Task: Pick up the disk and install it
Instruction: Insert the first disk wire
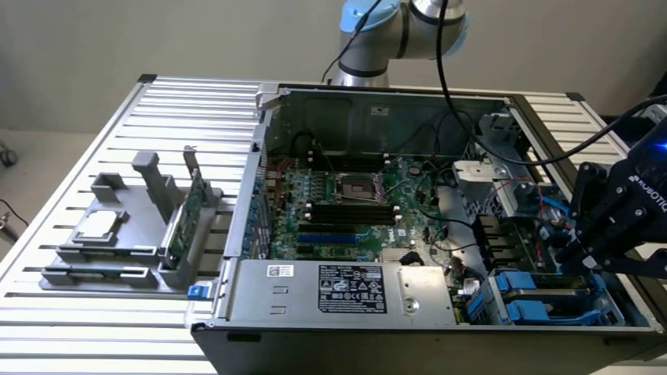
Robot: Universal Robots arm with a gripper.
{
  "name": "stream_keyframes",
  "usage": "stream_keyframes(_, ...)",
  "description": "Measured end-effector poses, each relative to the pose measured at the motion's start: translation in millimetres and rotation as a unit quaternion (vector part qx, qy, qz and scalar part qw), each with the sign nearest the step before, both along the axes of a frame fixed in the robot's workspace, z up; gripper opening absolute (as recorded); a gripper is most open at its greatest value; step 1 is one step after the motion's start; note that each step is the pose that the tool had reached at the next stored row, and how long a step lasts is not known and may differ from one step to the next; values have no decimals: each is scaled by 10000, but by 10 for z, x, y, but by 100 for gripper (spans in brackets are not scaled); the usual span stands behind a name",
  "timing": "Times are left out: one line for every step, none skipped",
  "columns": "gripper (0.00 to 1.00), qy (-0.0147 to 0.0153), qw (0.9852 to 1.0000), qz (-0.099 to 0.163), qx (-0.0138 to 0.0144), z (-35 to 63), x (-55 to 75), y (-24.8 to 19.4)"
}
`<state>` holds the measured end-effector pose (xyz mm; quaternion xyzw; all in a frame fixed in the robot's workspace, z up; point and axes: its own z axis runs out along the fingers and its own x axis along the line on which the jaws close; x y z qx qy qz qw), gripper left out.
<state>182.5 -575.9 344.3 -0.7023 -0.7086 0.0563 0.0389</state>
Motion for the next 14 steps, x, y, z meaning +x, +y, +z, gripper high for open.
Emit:
stream_keyframes(16, -31, 10000, 0, 0, 0, -2, -3)
stream_keyframes(16, -57, 10000, 0, 0, 0, -5, -5)
stream_keyframes(16, -79, 10000, 0, 0, 0, -8, -8)
stream_keyframes(16, -94, 10000, 0, 0, 1, -12, -11)
stream_keyframes(16, -103, 9999, 0, -1, 1, -17, -14)
stream_keyframes(16, -111, 9999, 0, 0, 0, -22, -18)
stream_keyframes(16, -119, 9999, 0, 0, 0, -29, -23)
stream_keyframes(16, -124, 9999, 0, 0, 0, -36, -27)
stream_keyframes(16, -128, 9999, 0, -1, 0, -43, -29)
stream_keyframes(16, -131, 9999, 0, -2, 1, -49, -32)
stream_keyframes(16, -134, 9999, 0, -2, 0, -57, -33)
stream_keyframes(16, -138, 9999, 0, -2, 0, -61, -33)
stream_keyframes(16, -141, 9999, 0, -4, 0, -64, -33)
stream_keyframes(16, -142, 9999, 1, -7, 0, -65, -33)
